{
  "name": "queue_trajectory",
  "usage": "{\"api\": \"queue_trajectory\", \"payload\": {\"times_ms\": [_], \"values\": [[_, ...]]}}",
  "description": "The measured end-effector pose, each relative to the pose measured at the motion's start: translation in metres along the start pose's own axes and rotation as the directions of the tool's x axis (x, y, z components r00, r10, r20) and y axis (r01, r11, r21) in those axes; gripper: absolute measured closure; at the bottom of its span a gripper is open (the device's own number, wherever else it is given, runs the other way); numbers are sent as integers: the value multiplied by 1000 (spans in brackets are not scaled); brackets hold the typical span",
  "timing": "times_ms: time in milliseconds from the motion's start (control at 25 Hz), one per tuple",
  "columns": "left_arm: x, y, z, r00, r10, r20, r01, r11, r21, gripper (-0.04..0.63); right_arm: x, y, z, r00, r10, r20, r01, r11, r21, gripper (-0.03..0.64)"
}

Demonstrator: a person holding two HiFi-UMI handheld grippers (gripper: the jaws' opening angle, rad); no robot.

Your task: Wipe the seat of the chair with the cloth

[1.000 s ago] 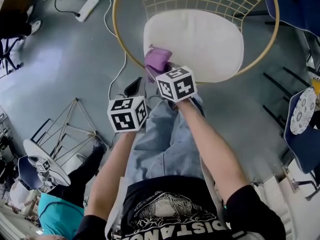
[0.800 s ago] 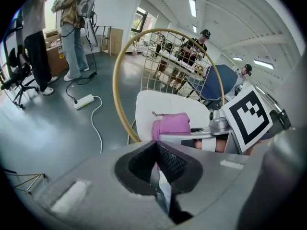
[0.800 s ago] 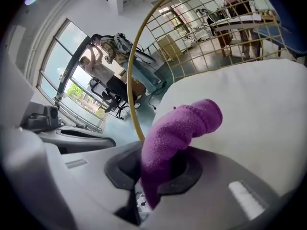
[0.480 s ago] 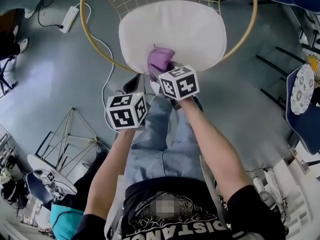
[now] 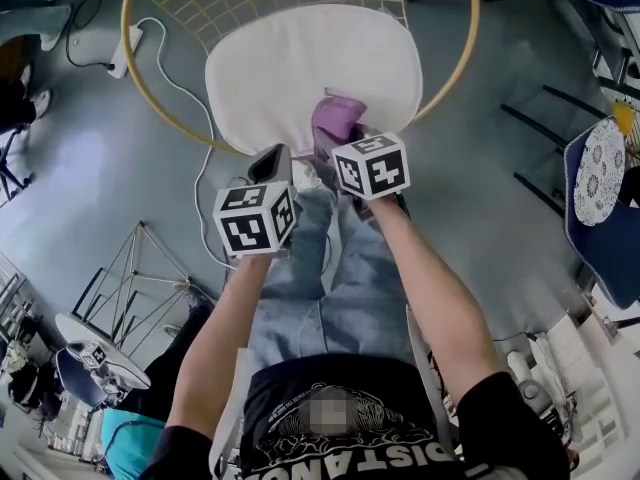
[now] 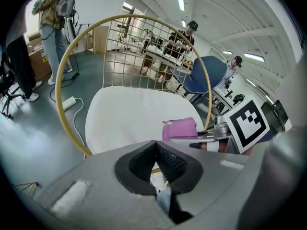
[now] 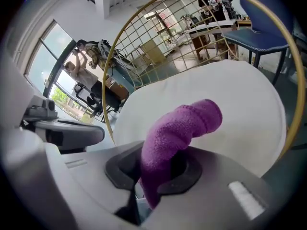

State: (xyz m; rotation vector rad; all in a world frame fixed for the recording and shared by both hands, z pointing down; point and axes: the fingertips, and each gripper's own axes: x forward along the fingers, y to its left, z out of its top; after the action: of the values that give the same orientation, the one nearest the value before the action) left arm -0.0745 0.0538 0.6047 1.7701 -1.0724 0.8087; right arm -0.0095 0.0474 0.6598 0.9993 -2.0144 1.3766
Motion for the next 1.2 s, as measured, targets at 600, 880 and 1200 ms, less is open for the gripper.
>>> {"api": "queue_trajectory", "payload": {"times_ms": [600,880,1200], "values": [[32,-79,22,1000,-20,11,20,1000,21,600,-73,-106,11,994,-113,3,113,994,1,555],[26,-96,30,999,-17,30,16,999,28,600,-97,-117,18,992,-124,8,124,992,20,555],[-13,-113,56,995,-20,102,16,999,42,600,-134,-65,45,995,-71,65,73,997,-27,555]]}}
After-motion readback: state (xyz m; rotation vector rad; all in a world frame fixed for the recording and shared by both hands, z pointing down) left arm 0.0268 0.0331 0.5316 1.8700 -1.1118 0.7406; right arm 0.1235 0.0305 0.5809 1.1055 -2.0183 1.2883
